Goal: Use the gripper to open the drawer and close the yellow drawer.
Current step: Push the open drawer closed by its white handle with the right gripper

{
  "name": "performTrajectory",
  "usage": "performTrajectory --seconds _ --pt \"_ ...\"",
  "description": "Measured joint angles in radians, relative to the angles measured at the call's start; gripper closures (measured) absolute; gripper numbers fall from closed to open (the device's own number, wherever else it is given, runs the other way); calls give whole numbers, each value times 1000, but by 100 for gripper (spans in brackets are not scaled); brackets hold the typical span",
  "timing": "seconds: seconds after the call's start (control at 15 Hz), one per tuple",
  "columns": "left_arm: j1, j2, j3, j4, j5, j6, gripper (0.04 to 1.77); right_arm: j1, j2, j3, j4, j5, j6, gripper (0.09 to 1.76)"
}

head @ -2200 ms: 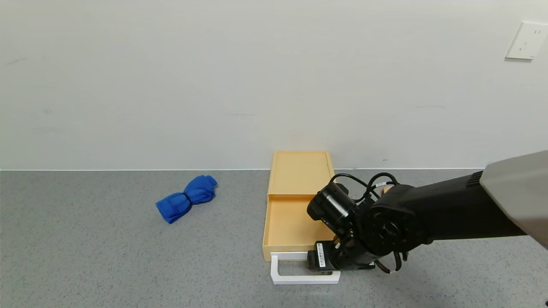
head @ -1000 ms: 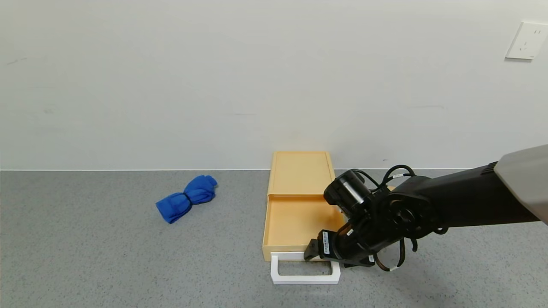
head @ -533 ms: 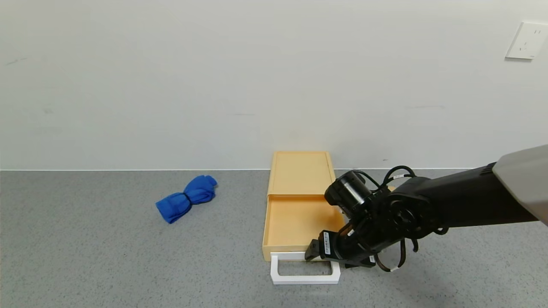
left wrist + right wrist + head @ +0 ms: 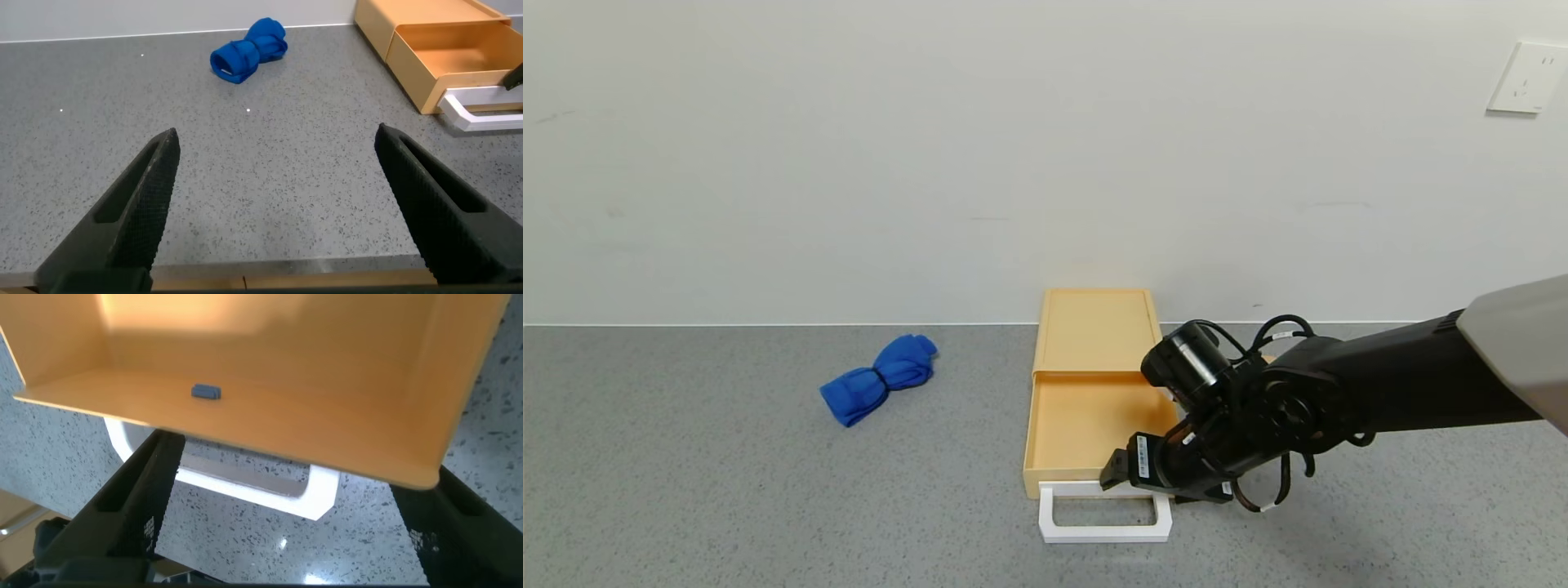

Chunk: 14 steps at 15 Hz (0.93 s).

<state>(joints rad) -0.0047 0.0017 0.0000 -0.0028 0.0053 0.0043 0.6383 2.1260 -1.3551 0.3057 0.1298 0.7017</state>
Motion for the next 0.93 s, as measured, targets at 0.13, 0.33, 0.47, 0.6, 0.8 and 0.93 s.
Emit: performTrajectory --seconds 0.13,0.33,0.47,0.6,0.8,0.93 --pt "0 0 0 0 0 1 9 -4 7 -7 -7 2 0 14" --pt "0 0 0 1 0 1 9 -12 18 -19 -17 5 0 14" --pt "0 0 0 1 -1 1 9 -19 23 -32 -24 5 -1 14" --pt "0 0 0 1 -1 1 9 -27 26 -49 -31 5 -4 14" --pt "0 0 0 1 -1 2 9 -34 30 -75 -26 4 -5 14" --pt "0 0 0 1 -1 2 9 -40 38 -96 -24 3 -6 14"
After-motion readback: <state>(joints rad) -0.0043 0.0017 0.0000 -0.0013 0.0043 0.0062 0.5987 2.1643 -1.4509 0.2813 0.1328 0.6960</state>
